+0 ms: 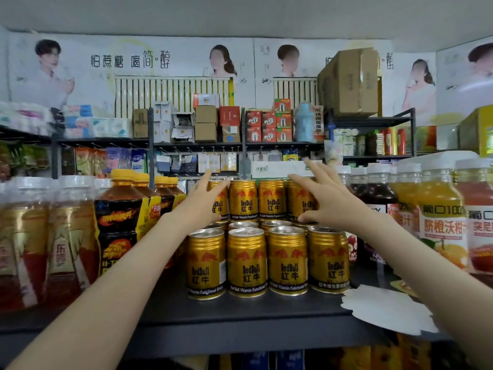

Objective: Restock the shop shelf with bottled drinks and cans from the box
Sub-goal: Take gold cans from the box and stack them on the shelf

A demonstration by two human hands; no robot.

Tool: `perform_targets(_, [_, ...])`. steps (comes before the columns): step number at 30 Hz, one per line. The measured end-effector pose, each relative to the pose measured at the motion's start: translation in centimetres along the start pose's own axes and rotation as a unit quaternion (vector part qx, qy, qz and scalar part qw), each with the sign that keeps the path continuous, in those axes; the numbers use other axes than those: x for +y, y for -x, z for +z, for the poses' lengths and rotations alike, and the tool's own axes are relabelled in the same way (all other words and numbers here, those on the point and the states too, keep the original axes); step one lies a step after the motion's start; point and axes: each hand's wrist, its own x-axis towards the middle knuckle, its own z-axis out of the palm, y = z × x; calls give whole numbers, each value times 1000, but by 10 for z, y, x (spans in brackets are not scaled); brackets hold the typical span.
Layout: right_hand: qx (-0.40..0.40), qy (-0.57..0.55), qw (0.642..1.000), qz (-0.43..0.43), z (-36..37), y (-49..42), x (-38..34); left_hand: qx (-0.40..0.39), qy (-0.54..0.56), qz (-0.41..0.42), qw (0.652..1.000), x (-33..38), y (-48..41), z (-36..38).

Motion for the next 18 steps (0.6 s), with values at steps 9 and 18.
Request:
perform_targets(9, [-6,15,1000,-2,1,4,-4,18,-122,19,992,9,1,-7])
perform_targets(18, [134,-69,989,3,-13,22,-37,71,-53,25,996,36,24,-27])
